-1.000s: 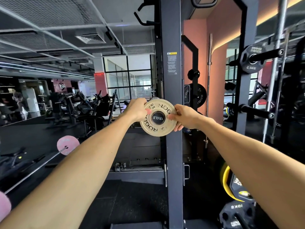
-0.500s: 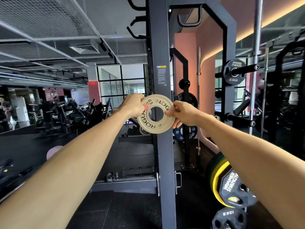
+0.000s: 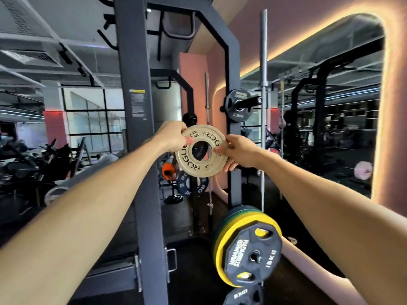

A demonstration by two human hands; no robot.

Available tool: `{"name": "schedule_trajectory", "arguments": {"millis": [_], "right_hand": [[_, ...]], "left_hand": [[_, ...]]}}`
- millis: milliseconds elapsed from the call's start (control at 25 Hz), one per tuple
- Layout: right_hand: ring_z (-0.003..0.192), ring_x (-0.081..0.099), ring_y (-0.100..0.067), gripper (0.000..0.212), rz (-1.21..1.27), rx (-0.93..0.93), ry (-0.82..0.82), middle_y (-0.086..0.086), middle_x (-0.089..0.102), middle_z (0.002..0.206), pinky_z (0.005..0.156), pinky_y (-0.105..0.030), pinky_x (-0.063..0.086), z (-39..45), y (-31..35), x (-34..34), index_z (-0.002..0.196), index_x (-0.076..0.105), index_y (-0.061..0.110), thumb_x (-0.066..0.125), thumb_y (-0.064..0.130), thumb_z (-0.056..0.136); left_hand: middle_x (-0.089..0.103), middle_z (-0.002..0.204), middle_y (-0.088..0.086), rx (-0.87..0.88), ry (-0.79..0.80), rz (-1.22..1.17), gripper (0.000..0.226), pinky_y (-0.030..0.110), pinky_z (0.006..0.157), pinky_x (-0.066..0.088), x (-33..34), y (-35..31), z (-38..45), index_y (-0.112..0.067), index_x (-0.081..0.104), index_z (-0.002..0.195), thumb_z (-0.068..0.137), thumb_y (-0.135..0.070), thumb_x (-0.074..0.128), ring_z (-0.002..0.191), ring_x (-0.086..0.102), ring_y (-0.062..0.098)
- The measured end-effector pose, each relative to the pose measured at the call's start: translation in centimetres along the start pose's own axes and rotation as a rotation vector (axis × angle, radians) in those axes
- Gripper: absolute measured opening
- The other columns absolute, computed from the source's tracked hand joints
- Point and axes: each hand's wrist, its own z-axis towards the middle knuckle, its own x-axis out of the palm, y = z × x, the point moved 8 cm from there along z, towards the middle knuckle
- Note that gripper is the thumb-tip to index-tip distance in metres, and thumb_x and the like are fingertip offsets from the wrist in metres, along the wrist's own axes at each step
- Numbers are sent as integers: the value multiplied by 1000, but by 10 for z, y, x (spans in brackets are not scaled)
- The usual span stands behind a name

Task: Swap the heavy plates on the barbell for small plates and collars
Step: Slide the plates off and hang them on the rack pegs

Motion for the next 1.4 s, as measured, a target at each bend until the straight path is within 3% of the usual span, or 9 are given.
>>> {"name": "schedule_trajectory", "arguments": {"millis": [160,320,680,800,960,1080,1160,1280,1400], "right_hand": [[56,68,-26,23,-27,62,-51,-24,68,87,51,-31,58,2,-53,-63,107,48,1,57,20,97],[59,68,-29,17,-47,109,-87,-24,69,87,54,-35,58,11,-111,-122,96,49,8,59,21,96],[57,67,-27,13,-92,106,-133,-26,69,93,53,-32,58,60,-211,-221,96,51,12,60,21,95],[58,67,-26,11,-92,80,-131,-24,69,92,54,-32,59,81,-233,-250,94,52,14,60,21,95],[60,67,-29,15,-69,79,-106,-26,69,93,52,-30,58,103,-263,-272,97,53,10,60,22,94],[59,65,-30,28,-26,60,-65,-31,68,94,52,-33,57,123,-288,-283,110,52,-1,60,21,94],[60,65,-30,28,-16,31,-28,-30,68,92,56,-37,57,136,-298,-288,109,51,0,60,22,94],[60,66,-29,27,20,-6,38,-21,66,83,55,-36,58,155,-305,-299,107,52,2,62,23,93],[58,66,-27,23,1,-114,80,-14,66,78,53,-34,57,172,-294,-313,103,52,6,61,25,94]], "left_hand": [[64,99,7,73,39,-44,27,29,69,37,53,-52,46,-11,65,106,91,-34,65,86,57,23],[62,89,7,123,76,-78,24,28,57,35,110,-100,90,-11,64,100,90,-33,66,73,53,21],[63,97,8,170,70,-74,22,28,68,35,207,-169,195,-13,63,98,91,-34,65,86,56,26],[64,96,8,174,49,-70,21,28,67,37,224,-189,228,-13,64,97,91,-33,66,84,57,25],[66,96,9,153,49,-55,24,32,68,52,247,-206,257,-13,67,104,89,-33,67,78,61,25],[66,91,6,120,44,5,22,25,50,48,261,-213,273,-14,66,103,91,-32,65,60,60,18],[67,89,6,87,40,29,19,18,39,42,266,-216,279,-14,65,100,91,-32,65,50,58,12],[66,87,5,21,10,76,19,16,36,38,266,-224,288,-14,65,100,92,-31,65,50,56,10],[66,89,5,-22,-72,123,15,21,44,43,249,-236,292,-17,62,96,92,-31,64,61,60,15]]}}
